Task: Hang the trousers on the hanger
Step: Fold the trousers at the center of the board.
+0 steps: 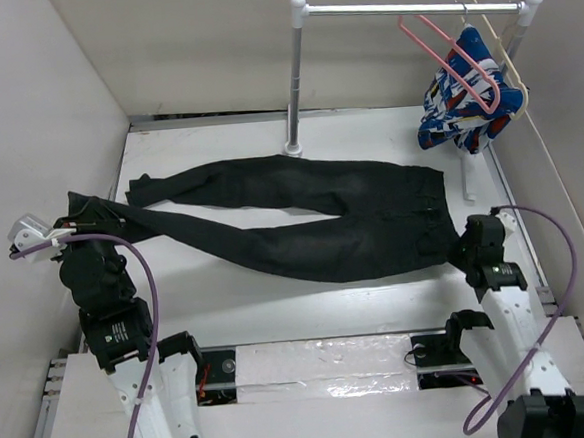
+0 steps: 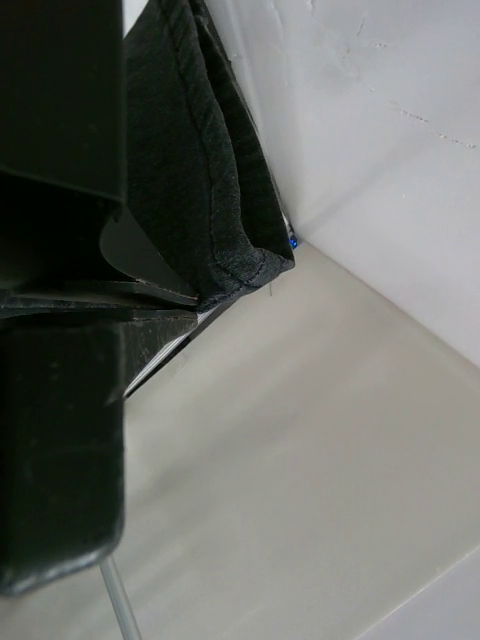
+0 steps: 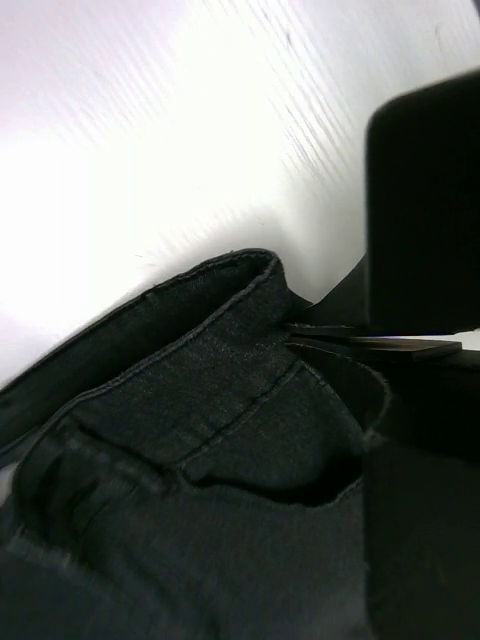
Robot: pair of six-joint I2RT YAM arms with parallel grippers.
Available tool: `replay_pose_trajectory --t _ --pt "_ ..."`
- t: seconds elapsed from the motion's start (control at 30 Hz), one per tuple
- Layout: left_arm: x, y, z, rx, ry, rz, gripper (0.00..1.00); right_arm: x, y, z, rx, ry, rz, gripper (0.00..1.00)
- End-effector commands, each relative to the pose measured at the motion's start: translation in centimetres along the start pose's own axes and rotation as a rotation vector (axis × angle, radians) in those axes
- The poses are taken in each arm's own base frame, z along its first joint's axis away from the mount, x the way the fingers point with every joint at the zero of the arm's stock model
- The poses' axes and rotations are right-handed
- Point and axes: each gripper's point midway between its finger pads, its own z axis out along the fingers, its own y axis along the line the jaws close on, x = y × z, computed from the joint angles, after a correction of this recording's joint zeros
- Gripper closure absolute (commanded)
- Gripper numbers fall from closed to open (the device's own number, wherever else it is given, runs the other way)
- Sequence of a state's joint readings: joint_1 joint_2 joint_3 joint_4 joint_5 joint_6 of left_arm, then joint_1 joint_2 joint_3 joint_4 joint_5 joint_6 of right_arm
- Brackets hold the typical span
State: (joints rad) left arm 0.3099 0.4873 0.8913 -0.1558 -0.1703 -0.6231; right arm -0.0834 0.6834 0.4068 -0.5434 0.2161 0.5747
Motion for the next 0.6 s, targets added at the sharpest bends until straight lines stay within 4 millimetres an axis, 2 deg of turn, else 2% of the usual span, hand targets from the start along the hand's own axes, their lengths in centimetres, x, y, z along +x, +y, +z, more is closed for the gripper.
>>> replay_pose_trajectory --t 0.0,0.03,0.1,0.23,0.33,0.37,0.47,0.57 --pt "-0.8 -0.3 0.6 0.012 -0.047 0.002 1.00 -6.7 -0.4 -4.1 0.057 -0.221 -0.073 1.00" --pt "-0.8 -0.4 0.6 0.017 -0.045 -0.001 1.00 -7.9 -0.6 -5.4 0.058 -0.277 -0.068 1.00" --pt "-0.5 -0.2 0.7 0.014 -0.039 -0.003 1.00 -9.0 0.3 -6.8 0.001 -0.316 -0.062 1.00" --pt "-0.2 0.5 0.5 -0.021 -0.032 -0.015 1.00 -10.1 1.2 -9.6 -0.061 -0.337 -0.051 1.00" --pt "-1.3 1.3 -0.1 -0.081 -0.063 -0.030 1.00 -11.1 1.8 -11.9 -0.110 -0.367 -0.059 1.00" --pt "-1.7 1.0 0.1 -0.079 -0.070 -0.026 1.00 -12.2 2.3 -13.5 -0.138 -0.407 -0.057 1.00" --pt "-1.6 0.9 0.4 -0.092 -0.067 -0.004 1.00 -13.5 2.2 -15.6 -0.145 -0.455 -0.075 0.98" --pt "-0.7 1.5 0.9 -0.106 -0.055 0.010 1.00 -13.9 2.4 -14.4 -0.112 -0.434 -0.122 0.97"
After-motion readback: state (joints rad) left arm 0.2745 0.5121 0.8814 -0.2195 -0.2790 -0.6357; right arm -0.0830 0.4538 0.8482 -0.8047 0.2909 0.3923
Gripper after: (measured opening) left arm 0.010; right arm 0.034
